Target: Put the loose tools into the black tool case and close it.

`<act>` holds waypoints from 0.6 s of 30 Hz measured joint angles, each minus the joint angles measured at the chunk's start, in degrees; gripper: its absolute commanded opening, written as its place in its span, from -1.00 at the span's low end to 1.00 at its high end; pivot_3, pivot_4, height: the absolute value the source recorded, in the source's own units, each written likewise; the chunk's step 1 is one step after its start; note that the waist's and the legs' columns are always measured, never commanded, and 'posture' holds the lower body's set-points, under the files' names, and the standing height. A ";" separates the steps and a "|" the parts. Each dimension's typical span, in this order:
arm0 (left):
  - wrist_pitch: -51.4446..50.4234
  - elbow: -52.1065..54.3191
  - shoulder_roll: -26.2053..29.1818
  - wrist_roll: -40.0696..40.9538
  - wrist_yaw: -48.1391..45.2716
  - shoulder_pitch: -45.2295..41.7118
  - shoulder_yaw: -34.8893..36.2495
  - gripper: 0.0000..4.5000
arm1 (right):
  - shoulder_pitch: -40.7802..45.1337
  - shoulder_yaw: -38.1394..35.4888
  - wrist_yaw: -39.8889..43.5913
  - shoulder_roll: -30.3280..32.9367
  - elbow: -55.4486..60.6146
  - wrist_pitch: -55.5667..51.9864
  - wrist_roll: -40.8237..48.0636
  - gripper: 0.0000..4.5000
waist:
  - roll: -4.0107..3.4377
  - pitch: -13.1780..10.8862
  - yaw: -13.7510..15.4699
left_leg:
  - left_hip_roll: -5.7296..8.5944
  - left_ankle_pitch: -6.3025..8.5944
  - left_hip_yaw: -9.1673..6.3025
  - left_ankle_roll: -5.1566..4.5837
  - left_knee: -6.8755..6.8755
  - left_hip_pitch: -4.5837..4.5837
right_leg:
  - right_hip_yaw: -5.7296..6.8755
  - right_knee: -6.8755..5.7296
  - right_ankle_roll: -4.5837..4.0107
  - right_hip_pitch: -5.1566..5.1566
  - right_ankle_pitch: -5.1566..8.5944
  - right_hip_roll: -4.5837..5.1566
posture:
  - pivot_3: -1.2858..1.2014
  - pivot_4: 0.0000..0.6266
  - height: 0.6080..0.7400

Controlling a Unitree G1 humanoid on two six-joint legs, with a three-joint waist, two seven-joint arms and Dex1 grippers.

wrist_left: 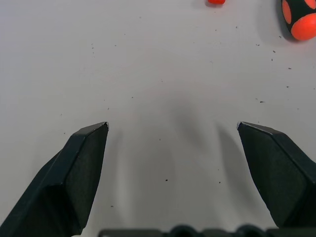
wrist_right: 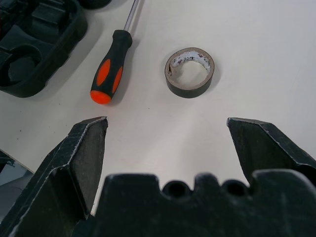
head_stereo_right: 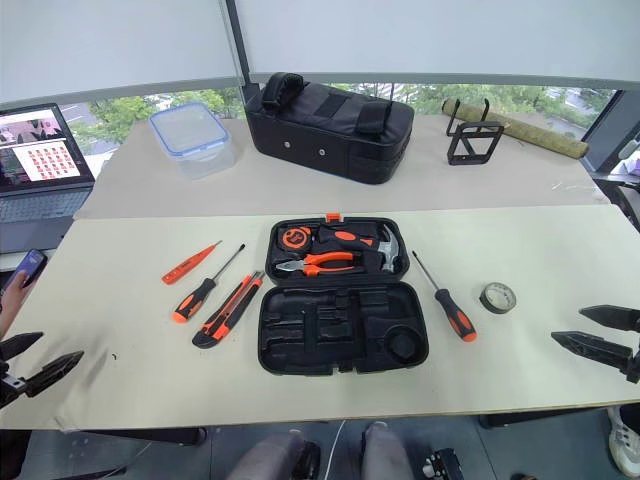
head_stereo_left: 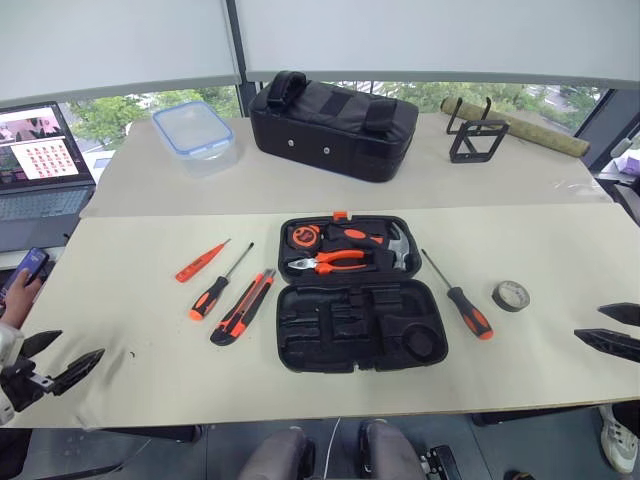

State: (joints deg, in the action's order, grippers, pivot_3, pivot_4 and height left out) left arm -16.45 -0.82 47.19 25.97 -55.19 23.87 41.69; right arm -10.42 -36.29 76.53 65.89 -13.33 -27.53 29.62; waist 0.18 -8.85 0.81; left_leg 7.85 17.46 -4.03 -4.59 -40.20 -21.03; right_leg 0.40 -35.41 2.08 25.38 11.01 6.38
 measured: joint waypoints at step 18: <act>-35.51 23.88 2.14 5.59 23.58 -23.54 -18.35 0.99 | 15.70 11.04 -13.53 -2.76 34.55 -11.98 9.16 1.00 | -0.05 -0.03 -0.12 | -0.06 0.01 -0.01 0.11 0.02 -0.09 | 0.19 0.00 0.01 0.22 -0.07 -0.19 | 0.03 -0.52 0.72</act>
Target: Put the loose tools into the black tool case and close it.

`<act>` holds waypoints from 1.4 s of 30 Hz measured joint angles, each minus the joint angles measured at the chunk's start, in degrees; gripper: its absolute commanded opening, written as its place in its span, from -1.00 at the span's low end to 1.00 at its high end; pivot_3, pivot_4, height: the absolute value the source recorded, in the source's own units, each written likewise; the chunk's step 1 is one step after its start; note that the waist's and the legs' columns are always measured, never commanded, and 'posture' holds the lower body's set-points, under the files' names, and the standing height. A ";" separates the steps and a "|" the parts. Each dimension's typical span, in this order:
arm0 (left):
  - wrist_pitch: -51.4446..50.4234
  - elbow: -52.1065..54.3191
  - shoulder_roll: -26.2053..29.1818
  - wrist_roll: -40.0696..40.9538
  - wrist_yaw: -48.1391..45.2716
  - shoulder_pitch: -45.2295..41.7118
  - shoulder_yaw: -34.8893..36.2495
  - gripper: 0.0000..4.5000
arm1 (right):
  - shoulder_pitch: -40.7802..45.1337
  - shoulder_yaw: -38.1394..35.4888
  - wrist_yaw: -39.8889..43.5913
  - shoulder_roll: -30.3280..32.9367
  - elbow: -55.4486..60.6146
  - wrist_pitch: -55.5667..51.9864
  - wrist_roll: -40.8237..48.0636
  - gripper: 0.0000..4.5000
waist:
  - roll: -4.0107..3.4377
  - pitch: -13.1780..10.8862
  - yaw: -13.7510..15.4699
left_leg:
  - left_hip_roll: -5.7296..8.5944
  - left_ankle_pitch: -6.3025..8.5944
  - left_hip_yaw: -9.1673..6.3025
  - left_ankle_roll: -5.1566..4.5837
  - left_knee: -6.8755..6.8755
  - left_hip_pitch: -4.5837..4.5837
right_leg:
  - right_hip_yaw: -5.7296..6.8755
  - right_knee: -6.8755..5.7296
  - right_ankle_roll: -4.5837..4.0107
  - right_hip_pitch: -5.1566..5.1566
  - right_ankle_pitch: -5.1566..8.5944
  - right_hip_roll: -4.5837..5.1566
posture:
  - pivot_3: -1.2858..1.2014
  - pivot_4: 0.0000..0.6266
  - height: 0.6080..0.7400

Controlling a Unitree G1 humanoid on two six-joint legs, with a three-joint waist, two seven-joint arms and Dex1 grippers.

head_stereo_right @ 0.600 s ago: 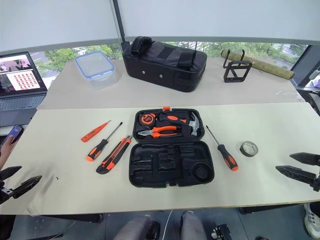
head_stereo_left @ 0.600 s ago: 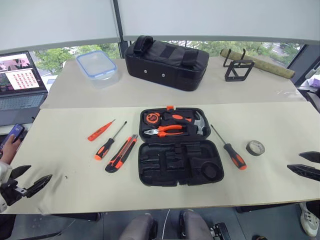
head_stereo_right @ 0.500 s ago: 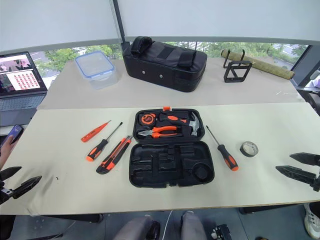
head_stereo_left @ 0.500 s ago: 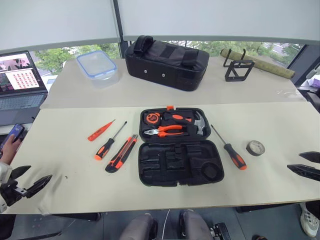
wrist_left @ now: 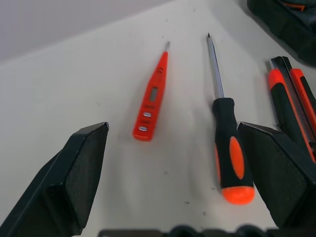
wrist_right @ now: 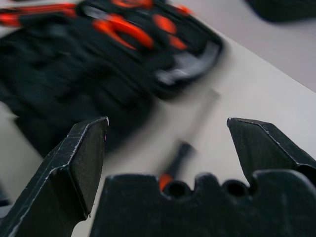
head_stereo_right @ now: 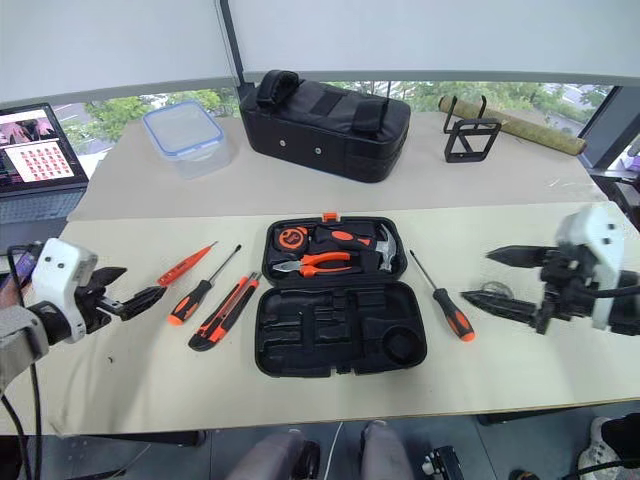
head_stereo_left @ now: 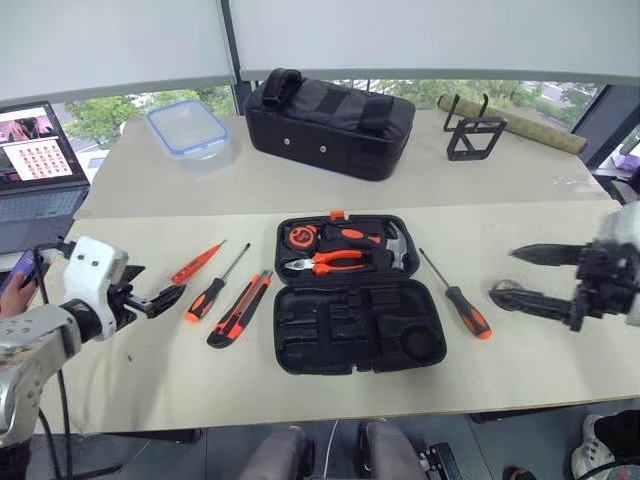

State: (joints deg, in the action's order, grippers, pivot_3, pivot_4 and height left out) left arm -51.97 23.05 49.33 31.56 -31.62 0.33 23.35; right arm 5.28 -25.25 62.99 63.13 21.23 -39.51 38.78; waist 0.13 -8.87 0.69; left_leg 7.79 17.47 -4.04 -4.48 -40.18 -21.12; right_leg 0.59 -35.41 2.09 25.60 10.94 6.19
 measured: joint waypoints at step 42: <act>18.08 -11.42 3.56 -7.02 -24.34 -27.06 -20.68 -0.60 | 1.67 10.09 -4.59 -7.78 9.54 0.96 0.67 1.00 | 0.37 -0.20 1.62 | 0.25 -0.03 -0.05 0.02 -0.60 -0.53 | 0.17 -0.38 0.00 0.42 -0.03 0.23 | 0.03 -0.52 0.72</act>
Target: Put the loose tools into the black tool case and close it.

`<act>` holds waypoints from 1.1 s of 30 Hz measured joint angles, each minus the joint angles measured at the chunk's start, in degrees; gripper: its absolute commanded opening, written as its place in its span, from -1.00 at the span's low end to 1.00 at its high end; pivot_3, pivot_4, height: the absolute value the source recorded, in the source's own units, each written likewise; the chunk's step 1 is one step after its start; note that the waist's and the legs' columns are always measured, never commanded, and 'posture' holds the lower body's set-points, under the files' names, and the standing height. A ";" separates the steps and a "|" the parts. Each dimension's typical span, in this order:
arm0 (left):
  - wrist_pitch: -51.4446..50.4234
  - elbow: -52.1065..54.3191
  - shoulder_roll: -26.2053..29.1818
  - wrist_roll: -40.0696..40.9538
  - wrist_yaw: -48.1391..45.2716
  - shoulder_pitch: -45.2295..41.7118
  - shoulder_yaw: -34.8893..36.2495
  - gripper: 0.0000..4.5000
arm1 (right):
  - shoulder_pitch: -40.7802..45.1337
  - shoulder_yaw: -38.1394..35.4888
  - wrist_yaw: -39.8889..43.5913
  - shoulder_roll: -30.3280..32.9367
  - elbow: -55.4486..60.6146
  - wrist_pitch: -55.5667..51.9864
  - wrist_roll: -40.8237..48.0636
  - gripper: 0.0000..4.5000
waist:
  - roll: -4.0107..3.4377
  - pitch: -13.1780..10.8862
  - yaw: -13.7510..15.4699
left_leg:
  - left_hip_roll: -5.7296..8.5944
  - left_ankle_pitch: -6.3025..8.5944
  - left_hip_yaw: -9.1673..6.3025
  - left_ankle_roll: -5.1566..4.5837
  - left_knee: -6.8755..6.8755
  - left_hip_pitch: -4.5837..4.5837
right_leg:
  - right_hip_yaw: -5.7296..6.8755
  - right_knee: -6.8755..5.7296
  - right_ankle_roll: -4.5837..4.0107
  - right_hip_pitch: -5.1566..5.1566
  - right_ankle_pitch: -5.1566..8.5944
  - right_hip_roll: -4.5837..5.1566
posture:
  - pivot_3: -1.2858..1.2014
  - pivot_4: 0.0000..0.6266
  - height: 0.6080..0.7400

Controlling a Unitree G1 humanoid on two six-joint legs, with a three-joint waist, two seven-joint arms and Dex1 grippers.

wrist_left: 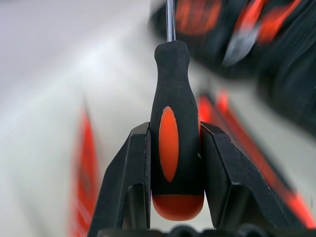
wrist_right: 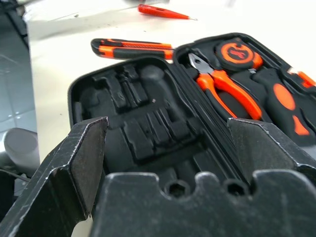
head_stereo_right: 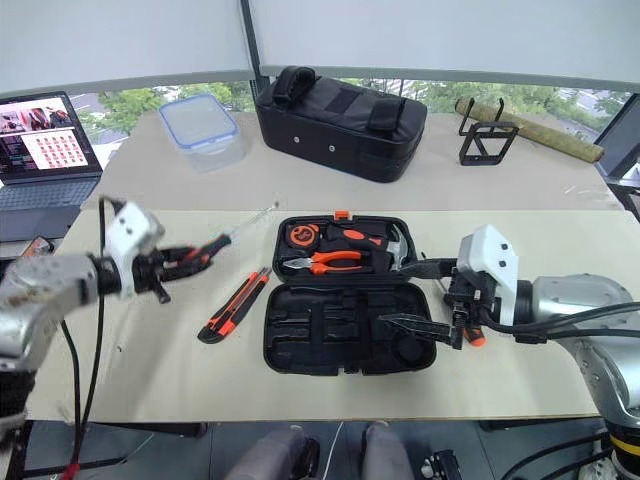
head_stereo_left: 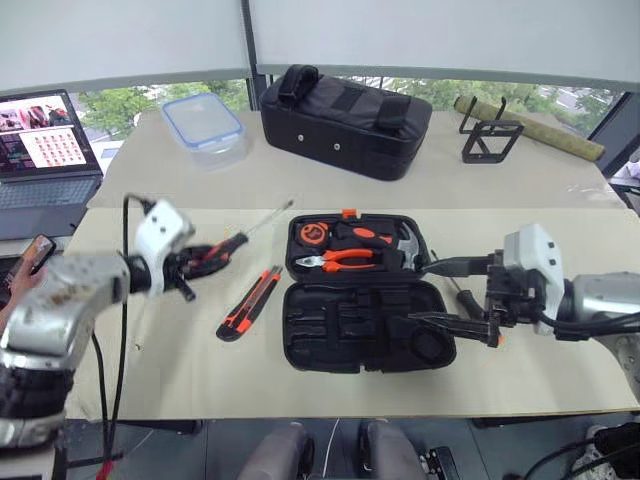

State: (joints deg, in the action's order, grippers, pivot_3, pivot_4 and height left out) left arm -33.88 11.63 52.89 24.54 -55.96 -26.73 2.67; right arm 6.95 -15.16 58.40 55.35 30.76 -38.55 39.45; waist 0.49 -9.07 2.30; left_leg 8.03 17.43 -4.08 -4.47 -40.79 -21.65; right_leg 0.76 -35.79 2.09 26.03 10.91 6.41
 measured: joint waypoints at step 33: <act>7.46 -19.79 -22.06 -22.46 -13.18 -17.89 -28.60 0.13 | -10.16 -8.38 -8.52 -0.72 7.16 -0.96 3.19 1.00 | 0.04 -0.02 0.23 | 0.02 -0.36 -0.04 -0.65 -0.31 -0.26 | -0.09 -0.19 0.08 0.09 -0.05 0.00 | 0.03 -0.52 0.72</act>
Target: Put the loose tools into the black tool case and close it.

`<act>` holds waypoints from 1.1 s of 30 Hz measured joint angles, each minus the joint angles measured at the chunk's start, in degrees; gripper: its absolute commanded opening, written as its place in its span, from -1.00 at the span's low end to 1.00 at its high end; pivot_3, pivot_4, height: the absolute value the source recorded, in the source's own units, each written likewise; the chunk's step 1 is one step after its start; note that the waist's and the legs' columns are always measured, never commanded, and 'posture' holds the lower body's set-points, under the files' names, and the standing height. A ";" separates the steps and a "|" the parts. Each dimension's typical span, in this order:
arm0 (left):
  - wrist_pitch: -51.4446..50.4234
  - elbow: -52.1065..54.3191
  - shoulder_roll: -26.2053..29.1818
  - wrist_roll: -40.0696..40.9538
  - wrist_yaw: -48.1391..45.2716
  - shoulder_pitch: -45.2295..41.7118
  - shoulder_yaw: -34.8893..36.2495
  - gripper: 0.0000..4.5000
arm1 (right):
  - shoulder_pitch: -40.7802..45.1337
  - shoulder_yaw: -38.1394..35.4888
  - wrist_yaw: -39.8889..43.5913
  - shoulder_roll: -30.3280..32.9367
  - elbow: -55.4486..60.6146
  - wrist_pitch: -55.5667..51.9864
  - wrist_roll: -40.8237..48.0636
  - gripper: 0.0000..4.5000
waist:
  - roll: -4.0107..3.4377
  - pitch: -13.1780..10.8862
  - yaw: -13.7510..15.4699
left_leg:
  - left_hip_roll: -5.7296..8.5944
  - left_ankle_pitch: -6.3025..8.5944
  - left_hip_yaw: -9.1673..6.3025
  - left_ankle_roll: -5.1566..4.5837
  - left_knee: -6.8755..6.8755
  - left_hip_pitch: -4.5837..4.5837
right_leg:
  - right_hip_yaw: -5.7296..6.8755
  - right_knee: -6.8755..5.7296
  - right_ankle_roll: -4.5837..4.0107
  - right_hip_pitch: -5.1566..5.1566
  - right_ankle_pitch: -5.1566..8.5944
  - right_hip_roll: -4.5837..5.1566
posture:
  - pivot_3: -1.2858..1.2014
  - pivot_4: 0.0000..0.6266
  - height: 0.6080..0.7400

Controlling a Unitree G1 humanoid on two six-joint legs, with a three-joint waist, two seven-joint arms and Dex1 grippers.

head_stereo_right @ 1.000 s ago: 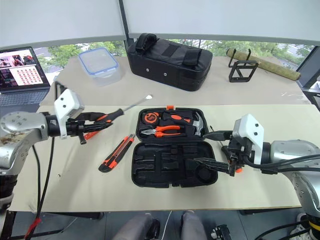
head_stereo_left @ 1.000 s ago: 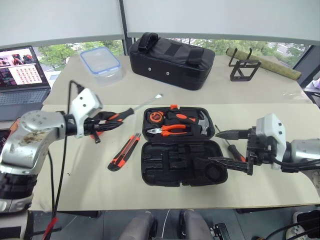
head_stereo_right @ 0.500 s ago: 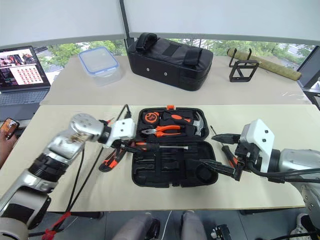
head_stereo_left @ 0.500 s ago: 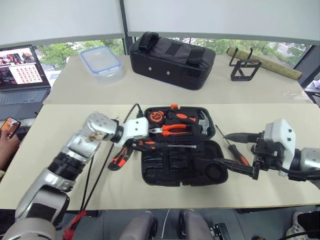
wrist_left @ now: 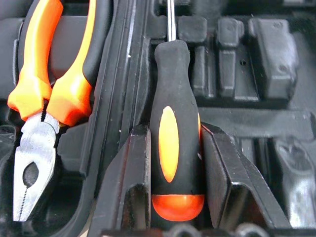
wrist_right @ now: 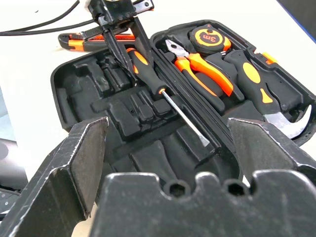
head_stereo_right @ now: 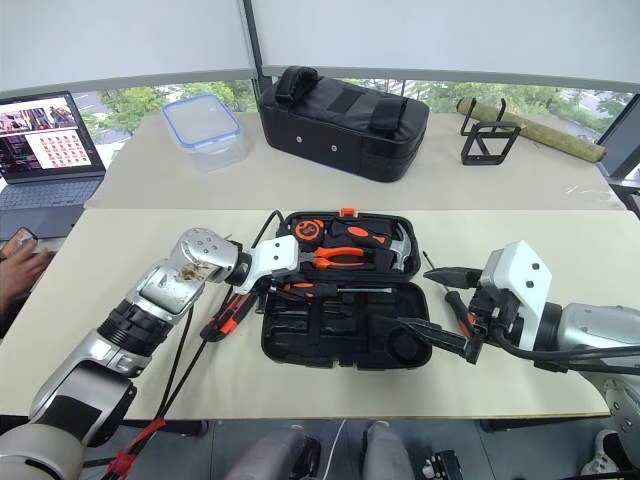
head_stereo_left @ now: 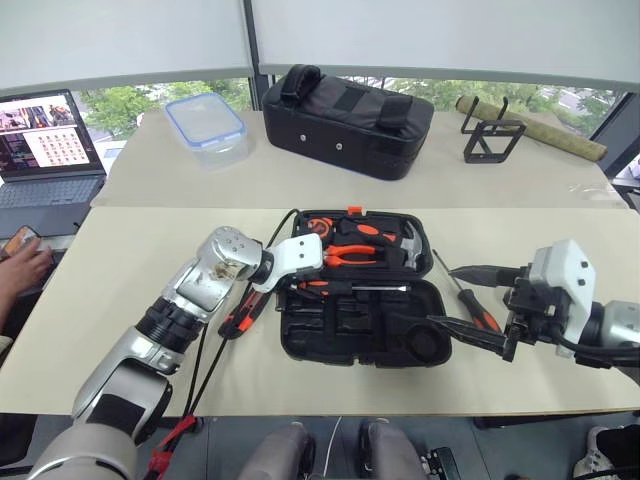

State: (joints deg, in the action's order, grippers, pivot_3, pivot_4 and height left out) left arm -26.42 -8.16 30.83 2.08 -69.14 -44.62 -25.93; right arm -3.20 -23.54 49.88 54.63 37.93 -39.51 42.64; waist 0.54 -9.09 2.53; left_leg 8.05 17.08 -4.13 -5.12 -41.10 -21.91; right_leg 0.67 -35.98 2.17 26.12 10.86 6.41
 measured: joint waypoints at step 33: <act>15.45 -11.28 -6.92 -6.02 -0.15 -5.32 -2.91 -0.97 | -10.62 -3.75 -2.76 -2.70 0.73 0.04 -1.74 1.00 | 0.04 0.14 1.09 | 0.01 0.03 -0.05 -0.06 -0.24 0.27 | -0.11 0.05 0.09 -0.49 -0.06 0.01 | 0.03 -0.52 0.72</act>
State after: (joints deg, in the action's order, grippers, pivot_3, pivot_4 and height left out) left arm -10.98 -19.44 23.91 -3.94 -69.29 -49.95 -28.84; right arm -13.83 -27.29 47.12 51.93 38.66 -39.47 40.89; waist 0.58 -8.94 3.63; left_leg 8.06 17.11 -4.18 -5.18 -41.34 -21.64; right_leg 0.56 -35.93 2.26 25.63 10.80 6.42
